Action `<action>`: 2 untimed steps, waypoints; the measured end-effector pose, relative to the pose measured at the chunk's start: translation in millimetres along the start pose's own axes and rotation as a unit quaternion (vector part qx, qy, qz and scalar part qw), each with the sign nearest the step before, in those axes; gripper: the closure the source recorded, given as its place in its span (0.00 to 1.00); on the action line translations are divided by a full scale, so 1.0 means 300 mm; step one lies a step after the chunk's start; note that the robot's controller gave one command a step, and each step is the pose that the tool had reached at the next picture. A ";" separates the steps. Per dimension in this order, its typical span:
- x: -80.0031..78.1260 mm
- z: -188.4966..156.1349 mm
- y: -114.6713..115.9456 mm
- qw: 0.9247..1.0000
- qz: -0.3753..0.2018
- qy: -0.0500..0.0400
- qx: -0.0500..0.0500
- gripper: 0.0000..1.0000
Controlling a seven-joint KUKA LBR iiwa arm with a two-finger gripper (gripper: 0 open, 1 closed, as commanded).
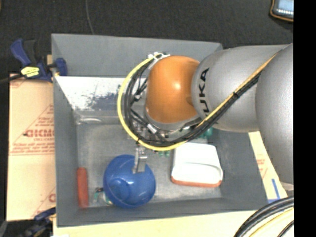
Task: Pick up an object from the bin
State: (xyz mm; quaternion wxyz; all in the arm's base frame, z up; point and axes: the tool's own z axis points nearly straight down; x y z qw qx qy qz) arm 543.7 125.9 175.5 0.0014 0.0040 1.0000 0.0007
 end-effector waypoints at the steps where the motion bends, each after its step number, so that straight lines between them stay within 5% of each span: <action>1: 0.000 0.000 0.000 1.000 0.000 0.000 0.000 0.00; 2: 0.046 0.153 -0.134 1.000 0.020 0.000 0.000 0.00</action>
Offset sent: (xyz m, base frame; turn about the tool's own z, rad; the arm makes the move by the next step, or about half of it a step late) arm -0.0143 -0.0386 -0.0458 0.0380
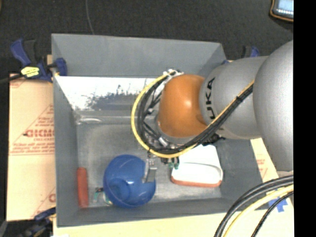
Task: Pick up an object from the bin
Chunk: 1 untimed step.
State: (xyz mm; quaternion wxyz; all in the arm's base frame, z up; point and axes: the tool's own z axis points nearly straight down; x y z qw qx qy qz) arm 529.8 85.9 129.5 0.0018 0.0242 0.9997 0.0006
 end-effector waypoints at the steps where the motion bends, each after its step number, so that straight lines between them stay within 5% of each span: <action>1: 0.045 0.025 0.026 1.000 0.004 -0.004 -0.002 0.00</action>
Offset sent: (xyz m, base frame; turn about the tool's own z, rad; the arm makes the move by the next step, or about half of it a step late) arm 0.0000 0.0000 0.0000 0.0000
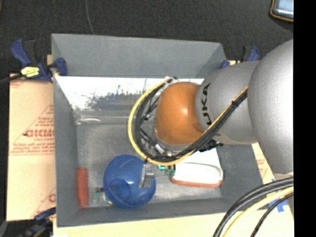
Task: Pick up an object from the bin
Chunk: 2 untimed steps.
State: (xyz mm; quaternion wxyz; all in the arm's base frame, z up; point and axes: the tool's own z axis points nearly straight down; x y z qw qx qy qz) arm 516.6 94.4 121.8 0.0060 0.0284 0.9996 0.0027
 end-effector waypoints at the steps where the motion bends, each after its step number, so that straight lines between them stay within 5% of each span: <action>1: -0.001 0.000 0.000 1.000 0.001 0.000 0.000 0.00; 2: 0.102 0.049 0.120 1.000 0.010 -0.002 -0.001 0.00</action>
Offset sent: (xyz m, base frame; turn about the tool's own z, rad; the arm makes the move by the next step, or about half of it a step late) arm -0.0294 0.0376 -0.0153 0.0217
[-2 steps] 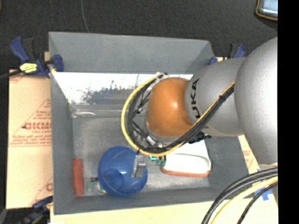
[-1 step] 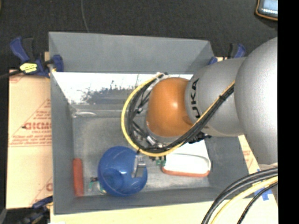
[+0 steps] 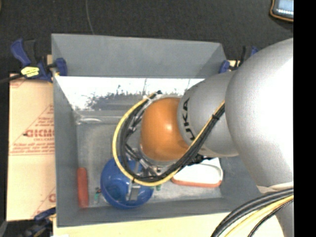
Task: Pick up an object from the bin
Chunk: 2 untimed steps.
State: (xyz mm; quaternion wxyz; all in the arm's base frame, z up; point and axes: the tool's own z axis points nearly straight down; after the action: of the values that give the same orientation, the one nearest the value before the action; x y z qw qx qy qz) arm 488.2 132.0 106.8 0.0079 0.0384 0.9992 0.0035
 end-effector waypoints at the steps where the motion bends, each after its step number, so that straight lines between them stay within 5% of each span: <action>1: -0.105 -0.013 0.067 0.999 0.032 -0.003 0.000 0.00; 2: -0.029 -0.007 -0.201 1.000 0.016 -0.006 0.000 1.00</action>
Offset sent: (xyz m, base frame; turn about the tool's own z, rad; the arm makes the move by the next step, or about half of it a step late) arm -0.0005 -0.0594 -0.0003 0.0267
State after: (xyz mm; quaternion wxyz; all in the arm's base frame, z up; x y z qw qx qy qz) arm 492.2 71.2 108.7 0.0141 0.0542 0.9984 0.0036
